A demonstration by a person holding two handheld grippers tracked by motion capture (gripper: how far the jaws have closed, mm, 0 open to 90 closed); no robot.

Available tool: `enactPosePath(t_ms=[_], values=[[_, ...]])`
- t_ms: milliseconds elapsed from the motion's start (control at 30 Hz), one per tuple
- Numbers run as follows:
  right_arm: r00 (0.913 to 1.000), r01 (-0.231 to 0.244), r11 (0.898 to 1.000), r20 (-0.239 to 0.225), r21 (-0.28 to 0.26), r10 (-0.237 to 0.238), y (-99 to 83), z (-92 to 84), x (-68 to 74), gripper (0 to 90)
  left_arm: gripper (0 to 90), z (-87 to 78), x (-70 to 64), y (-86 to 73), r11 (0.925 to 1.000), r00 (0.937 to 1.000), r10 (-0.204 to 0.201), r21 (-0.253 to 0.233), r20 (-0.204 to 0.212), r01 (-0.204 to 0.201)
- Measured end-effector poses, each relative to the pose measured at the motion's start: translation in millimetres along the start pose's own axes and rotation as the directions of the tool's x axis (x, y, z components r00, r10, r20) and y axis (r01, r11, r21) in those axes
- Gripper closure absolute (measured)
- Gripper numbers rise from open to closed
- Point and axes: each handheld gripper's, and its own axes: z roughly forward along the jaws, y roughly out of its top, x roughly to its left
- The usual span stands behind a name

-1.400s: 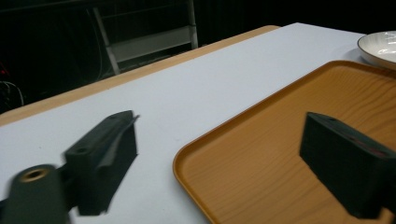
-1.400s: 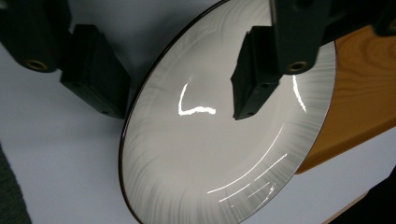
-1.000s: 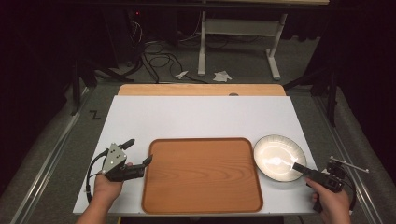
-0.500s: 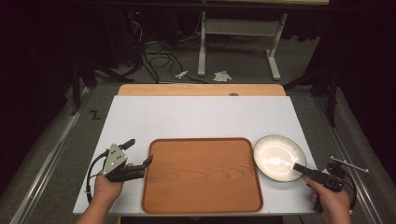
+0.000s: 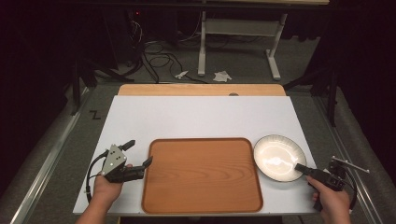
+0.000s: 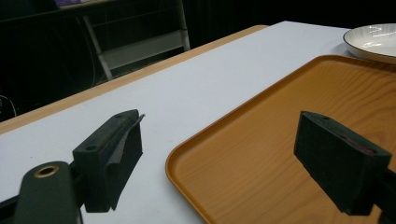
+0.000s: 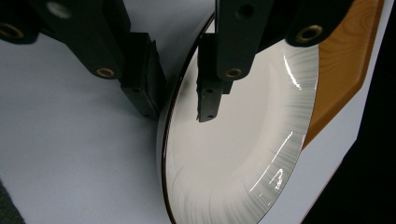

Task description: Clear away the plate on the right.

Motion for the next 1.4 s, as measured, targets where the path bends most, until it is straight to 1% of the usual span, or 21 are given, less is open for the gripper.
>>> enactPosePath(t_ms=[33,67,133,167,267,333,367,433,467,500,533,667,733,767,900,967,1067,1100,1400], values=[[1.0,-0.005,1.0,-0.001,-0.005,0.005,-0.1,0.5,0.0,73.2,16.1,0.0,0.0,0.0,1.0,1.0,-0.002,-0.001,0.003,0.002],[0.9997,-0.022,1.0,-0.008,-0.008,0.022,-0.3,0.9,-0.1,72.7,16.1,0.0,0.0,0.0,1.0,1.0,-0.003,0.0,0.005,0.003],[0.9997,-0.023,1.0,-0.009,-0.012,0.023,-0.5,1.2,-0.6,72.8,16.1,0.1,-0.4,0.0,1.0,1.0,-0.001,0.002,0.007,0.001],[0.9994,-0.035,0.999,-0.006,-0.01,0.035,-0.2,1.7,0.3,74.8,16.1,0.0,-0.5,0.0,1.0,1.0,0.001,0.004,0.008,-0.001],[0.9994,-0.034,0.999,0.008,-0.009,0.034,0.5,2.0,-0.1,76.5,16.1,-1.4,-0.6,-0.6,0.9999,0.9999,0.006,0.008,0.011,-0.006],[0.9989,-0.046,0.999,0.011,0.002,0.046,2.0,1.8,0.7,78.0,16.1,-3.1,-0.2,-1.0,1.0,1.0,0.004,0.005,0.008,-0.004],[0.9989,-0.042,0.999,0.022,0.001,0.042,3.2,2.2,1.8,79.4,16.1,-3.7,-0.1,-1.0,1.0,1.0,0.002,0.004,0.007,-0.002],[0.9984,-0.049,0.999,0.027,-0.005,0.049,5.1,2.6,3.2,83.6,16.1,-5.2,0.3,-1.3,1.0,1.0,0.002,0.002,0.004,-0.002],[0.9987,-0.047,0.998,0.014,-0.036,0.048,6.5,2.7,5.0,85.3,16.1,-6.7,0.8,-1.7,1.0,1.0,0.001,0.003,0.003,-0.001],[0.9987,-0.047,0.998,0.014,-0.036,0.048,6.5,2.7,5.0,85.3,16.1,-6.7,0.8,-1.7,1.0,1.0,0.001,0.003,0.003,-0.001],[0.9984,-0.043,0.998,0.034,-0.049,0.045,8.6,0.2,6.0,85.6,16.1,-8.3,1.3,-2.4,1.0,1.0,-0.001,0.001,0.002,0.001],[0.9987,-0.032,0.998,0.037,-0.047,0.034,10.9,-1.6,4.5,85.7,16.1,-11.4,2.3,-3.4,1.0,1.0,-0.006,-0.004,-0.001,0.006],[0.9993,-0.011,0.998,0.036,-0.063,0.013,12.0,-1.1,6.5,85.8,16.1,-13.7,3.6,-4.0,0.9999,0.9999,-0.012,-0.002,-0.001,0.012],[0.9991,0.0,0.998,0.043,-0.065,0.003,12.9,-1.4,7.7,85.8,16.1,-14.6,4.0,-4.4,0.9999,0.9999,-0.014,-0.001,-0.002,0.014],[0.9996,-0.002,0.998,0.029,-0.068,0.004,15.2,-0.9,9.4,85.6,16.1,-18.5,4.6,-5.3,0.9998,0.9997,-0.019,-0.007,-0.012,0.019],[0.9994,0.013,0.997,0.032,-0.073,-0.011,16.2,-1.7,10.1,85.5,16.1,-19.8,5.2,-5.8,0.9998,0.9997,-0.02,-0.006,-0.017,0.02],[0.9996,0.017,0.997,0.025,-0.077,-0.015,17.2,-2.1,12.6,85.4,16.1,-21.1,5.6,-6.3,0.9997,0.9995,-0.024,-0.011,-0.021,0.024],[0.9998,0.012,0.997,0.019,-0.078,-0.01,17.2,-2.4,13.7,85.4,16.1,-21.2,5.5,-6.4,0.9996,0.9995,-0.025,-0.012,-0.021,0.025],[0.9997,0.023,0.994,-0.006,-0.103,-0.023,17.2,-7.5,17.3,85.3,16.1,-21.6,6.0,-6.6,0.9996,0.9995,-0.027,-0.01,-0.019,0.027]])
